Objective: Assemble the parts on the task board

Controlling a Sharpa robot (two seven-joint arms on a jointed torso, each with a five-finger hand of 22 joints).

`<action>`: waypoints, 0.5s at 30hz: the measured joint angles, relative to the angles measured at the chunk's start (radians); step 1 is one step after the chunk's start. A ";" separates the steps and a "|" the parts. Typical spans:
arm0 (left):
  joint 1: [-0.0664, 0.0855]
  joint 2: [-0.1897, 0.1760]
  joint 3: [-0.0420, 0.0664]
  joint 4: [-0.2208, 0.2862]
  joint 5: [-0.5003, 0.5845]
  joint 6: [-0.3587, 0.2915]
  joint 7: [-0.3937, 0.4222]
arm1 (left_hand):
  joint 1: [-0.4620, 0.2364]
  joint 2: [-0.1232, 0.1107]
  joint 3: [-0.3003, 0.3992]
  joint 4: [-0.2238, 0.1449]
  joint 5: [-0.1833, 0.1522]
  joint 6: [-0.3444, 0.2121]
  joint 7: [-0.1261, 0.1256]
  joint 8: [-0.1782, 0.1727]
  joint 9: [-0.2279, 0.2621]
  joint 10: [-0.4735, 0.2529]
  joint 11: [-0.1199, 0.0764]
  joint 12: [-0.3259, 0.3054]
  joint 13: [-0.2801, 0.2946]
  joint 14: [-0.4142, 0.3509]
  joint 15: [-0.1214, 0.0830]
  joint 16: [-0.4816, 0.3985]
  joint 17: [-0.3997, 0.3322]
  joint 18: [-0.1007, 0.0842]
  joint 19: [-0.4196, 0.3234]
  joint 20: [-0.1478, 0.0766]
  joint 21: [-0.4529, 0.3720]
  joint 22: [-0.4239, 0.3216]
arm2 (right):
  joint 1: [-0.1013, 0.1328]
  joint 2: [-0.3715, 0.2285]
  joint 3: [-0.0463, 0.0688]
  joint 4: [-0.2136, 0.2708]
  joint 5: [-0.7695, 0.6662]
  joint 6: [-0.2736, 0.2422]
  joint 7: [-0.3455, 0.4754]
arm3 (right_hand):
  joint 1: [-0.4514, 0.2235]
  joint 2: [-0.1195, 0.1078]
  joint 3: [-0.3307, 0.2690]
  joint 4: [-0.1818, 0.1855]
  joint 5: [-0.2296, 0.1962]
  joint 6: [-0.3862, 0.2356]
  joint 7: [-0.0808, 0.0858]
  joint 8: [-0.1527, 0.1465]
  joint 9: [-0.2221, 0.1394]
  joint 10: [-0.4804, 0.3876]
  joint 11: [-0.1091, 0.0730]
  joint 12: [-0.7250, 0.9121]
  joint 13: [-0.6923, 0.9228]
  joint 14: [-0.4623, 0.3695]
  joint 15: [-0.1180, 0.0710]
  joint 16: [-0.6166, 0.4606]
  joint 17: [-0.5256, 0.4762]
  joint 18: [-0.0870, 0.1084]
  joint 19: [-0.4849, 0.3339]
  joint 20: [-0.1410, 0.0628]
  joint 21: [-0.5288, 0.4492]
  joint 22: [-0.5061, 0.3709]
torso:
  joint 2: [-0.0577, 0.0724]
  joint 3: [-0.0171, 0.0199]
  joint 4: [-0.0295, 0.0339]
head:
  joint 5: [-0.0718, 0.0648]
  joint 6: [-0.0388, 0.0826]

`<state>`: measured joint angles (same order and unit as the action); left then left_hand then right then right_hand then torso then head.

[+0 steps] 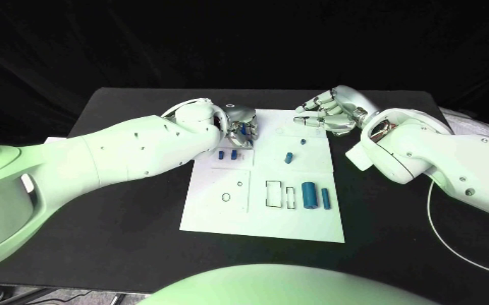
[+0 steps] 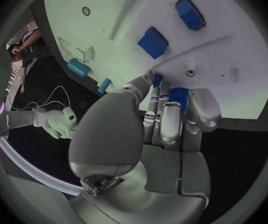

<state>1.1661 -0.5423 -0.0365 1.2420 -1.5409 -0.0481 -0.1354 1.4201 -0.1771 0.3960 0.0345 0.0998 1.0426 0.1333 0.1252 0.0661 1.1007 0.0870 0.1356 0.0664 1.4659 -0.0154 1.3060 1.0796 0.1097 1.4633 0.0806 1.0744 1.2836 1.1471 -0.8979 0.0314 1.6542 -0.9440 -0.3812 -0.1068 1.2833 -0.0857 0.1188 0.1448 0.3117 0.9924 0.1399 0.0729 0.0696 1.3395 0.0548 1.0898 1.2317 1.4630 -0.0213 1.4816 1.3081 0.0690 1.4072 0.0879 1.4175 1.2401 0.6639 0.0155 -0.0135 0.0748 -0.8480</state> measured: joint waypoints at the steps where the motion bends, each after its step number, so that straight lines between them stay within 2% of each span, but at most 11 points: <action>1: 0.000 0.000 0.000 0.000 0.000 0.001 -0.001 | -0.002 -0.002 0.000 0.000 0.000 0.000 0.000 0.000 0.000 -0.002 0.001 0.000 -0.001 0.003 0.003 0.000 -0.001 0.000 0.000 0.000 -0.002 -0.001 | 0.000 0.000 0.000 0.000 0.000 0.000 0.000 | 0.000 0.000 0.000 0.000 0.000 0.000 0.000 0.000 0.000 0.000 0.000 0.000 0.000 0.000 0.000 0.000 0.000 0.000 0.000 0.000 0.000 0.000 | 0.000 0.0000 0.0000 | 0.000 0.000; 15: 0.001 -0.004 0.002 0.008 0.000 0.007 -0.015 | -0.002 -0.002 0.007 -0.007 0.000 0.002 0.002 -0.004 0.003 -0.006 -0.001 -0.006 -0.001 0.000 0.007 0.000 -0.007 0.000 0.004 0.004 -0.006 -0.003 | 0.000 0.000 0.000 0.000 0.000 0.002 0.000 | 0.003 0.003 0.000 0.000 0.000 0.000 0.000 0.000 0.000 0.000 0.000 0.004 0.000 0.000 0.000 0.000 0.000 0.000 0.000 0.000 0.000 0.000 | 0.000 -0.0003 -0.0003 | 0.002 -0.001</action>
<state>1.1667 -0.5467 -0.0345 1.2495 -1.5405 -0.0408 -0.1501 1.4181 -0.1791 0.4032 0.0273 0.0998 1.0450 0.1357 0.1210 0.0694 1.0947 0.0859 0.1299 0.0658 1.4655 -0.0086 1.3060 1.0730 0.1099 1.4669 0.0842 1.0687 1.2808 1.1471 -0.8984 0.0315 1.6545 -0.9440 -0.3795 -0.1069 1.2864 -0.0826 0.1188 0.1448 0.3118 0.9924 0.1399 0.0729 0.0696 1.3395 0.0549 1.0940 1.2316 1.4630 -0.0213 1.4816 1.3079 0.0690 1.4072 0.0879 1.4175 1.2401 0.6638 0.0152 -0.0138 0.0767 -0.8488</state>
